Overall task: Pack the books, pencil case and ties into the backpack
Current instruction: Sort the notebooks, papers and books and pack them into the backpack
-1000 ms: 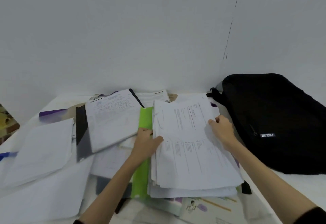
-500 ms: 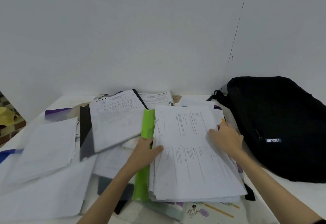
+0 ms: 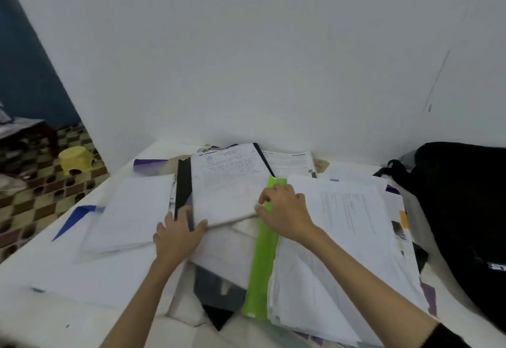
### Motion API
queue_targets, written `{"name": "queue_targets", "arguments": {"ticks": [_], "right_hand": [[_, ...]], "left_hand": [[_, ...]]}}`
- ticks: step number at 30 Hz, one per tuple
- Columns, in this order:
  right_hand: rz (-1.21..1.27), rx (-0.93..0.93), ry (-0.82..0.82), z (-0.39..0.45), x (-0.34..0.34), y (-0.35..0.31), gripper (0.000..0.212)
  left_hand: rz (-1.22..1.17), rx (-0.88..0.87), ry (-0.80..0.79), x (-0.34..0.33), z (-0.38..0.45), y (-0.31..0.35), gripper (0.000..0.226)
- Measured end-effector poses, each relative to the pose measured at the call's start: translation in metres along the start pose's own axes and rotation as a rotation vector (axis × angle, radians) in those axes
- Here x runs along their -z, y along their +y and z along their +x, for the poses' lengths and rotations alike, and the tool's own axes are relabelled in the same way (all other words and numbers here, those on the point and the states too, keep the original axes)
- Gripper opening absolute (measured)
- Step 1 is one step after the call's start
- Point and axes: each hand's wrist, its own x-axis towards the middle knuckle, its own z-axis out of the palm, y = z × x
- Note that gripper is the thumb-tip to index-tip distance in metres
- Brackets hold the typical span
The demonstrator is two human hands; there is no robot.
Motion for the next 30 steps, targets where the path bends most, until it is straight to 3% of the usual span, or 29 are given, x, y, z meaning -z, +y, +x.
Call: {"name": "queue_targets", "arguments": {"ticks": [5, 8, 12, 14, 18, 20, 24, 26, 28, 30], "right_hand": [[-0.121, 0.101, -0.202, 0.021, -0.043, -0.036, 0.031], [-0.085, 0.096, -0.201, 0.026, -0.053, -0.044, 0.037], [0.398, -0.031, -0.148, 0.031, -0.026, -0.054, 0.051], [0.689, -0.101, -0.091, 0.032, 0.006, -0.057, 0.057], [0.938, -0.188, -0.090, 0.015, 0.076, -0.035, 0.066], [0.961, -0.193, -0.033, 0.003, 0.101, -0.011, 0.061], [0.966, -0.358, 0.190, -0.021, 0.126, 0.049, 0.019], [0.938, -0.440, 0.249, -0.036, 0.129, 0.077, 0.018], [0.875, -0.533, 0.228, -0.047, 0.123, 0.101, 0.017], [0.751, -0.646, 0.205, -0.057, 0.112, 0.126, 0.018]], "left_hand": [[-0.213, 0.023, 0.036, 0.012, 0.002, -0.023, 0.066], [-0.455, 0.056, -0.047, 0.036, 0.003, -0.015, 0.053], [-0.718, -0.144, -0.385, 0.079, -0.013, 0.019, 0.021], [-0.770, -0.277, -0.523, 0.098, -0.026, 0.046, 0.020], [-0.726, -0.523, -0.773, 0.120, -0.051, 0.113, 0.029], [-0.671, -0.641, -0.805, 0.114, -0.057, 0.143, 0.029], [-0.552, -0.785, -0.967, 0.067, -0.059, 0.180, 0.032], [-0.611, -0.806, -0.885, 0.035, -0.053, 0.184, 0.036], [-0.540, -0.781, -0.583, 0.006, -0.039, 0.179, 0.039], [-0.317, -0.686, -0.350, -0.016, -0.021, 0.167, 0.040]]}}
